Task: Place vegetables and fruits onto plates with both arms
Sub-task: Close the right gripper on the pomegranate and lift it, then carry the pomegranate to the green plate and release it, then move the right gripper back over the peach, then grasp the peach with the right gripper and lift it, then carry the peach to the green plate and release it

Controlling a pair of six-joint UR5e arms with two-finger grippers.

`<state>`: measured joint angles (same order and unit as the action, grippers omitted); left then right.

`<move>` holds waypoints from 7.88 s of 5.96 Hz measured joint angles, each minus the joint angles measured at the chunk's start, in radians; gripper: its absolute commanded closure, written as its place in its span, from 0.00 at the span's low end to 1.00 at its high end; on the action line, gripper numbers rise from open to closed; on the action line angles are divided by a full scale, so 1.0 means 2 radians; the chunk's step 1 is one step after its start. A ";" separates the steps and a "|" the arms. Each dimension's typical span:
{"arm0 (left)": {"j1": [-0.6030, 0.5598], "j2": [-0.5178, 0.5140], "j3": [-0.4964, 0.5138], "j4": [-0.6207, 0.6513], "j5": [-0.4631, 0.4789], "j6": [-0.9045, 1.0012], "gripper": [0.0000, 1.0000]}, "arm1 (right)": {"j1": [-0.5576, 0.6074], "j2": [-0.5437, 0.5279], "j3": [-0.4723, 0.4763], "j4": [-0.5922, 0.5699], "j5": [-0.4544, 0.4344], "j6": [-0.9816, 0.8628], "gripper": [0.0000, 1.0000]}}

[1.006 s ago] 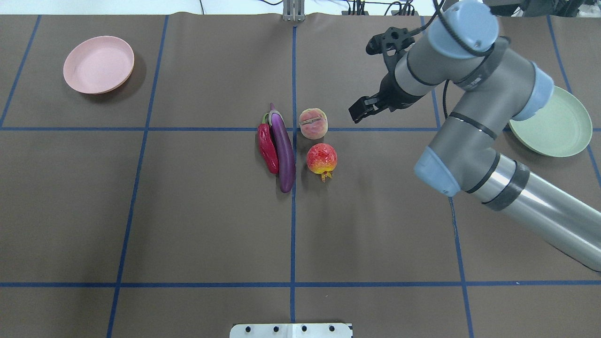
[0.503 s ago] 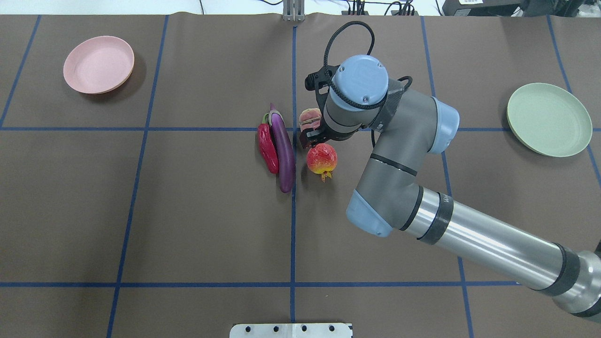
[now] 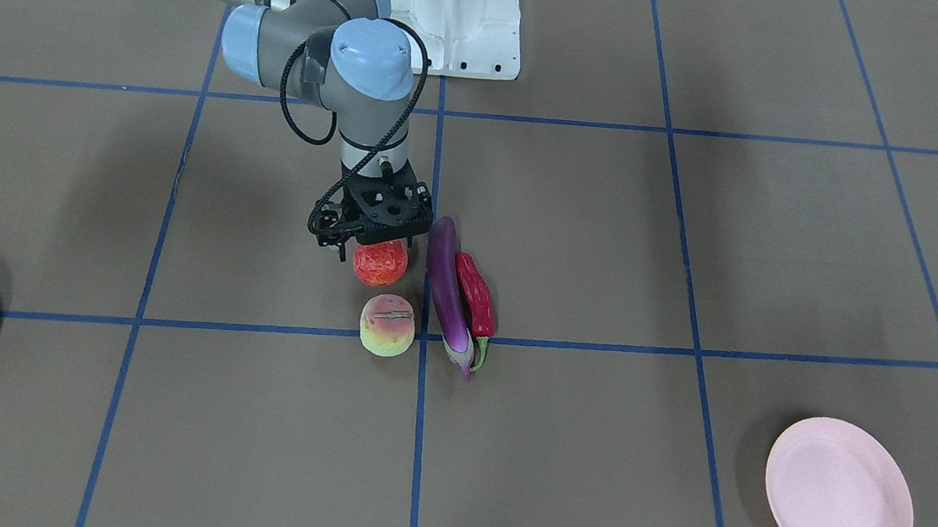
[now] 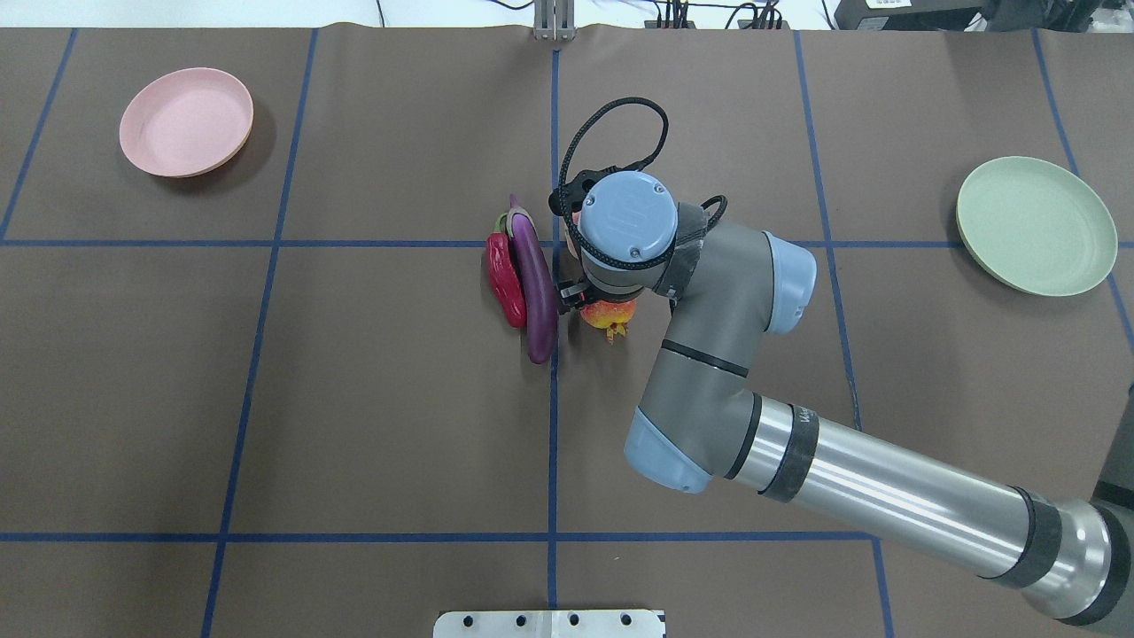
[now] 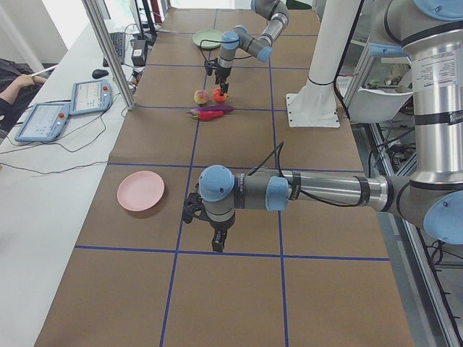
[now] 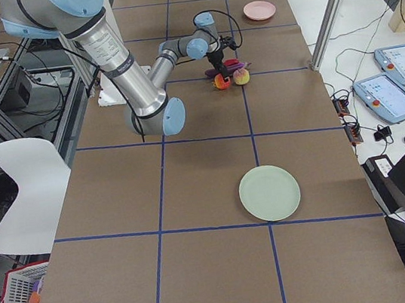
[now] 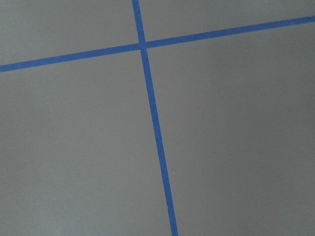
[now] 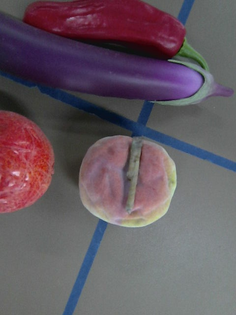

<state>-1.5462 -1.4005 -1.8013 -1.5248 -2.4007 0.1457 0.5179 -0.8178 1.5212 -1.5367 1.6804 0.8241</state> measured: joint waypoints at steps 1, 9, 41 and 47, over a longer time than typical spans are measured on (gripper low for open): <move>0.000 0.000 0.000 0.000 0.000 0.000 0.00 | -0.006 0.000 -0.004 0.000 -0.008 0.000 0.01; 0.000 -0.005 0.000 0.000 0.000 0.000 0.00 | 0.060 -0.058 0.097 0.002 0.068 -0.056 1.00; 0.003 -0.005 0.000 -0.001 -0.005 0.000 0.00 | 0.047 0.096 -0.164 0.040 0.012 -0.012 1.00; 0.005 -0.005 0.002 -0.001 -0.005 0.000 0.00 | 0.308 -0.124 -0.092 0.049 0.219 -0.469 1.00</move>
<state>-1.5359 -1.4112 -1.7973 -1.5263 -2.4114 0.1457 1.1330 -1.0661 1.3375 -1.4391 2.1193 -0.1131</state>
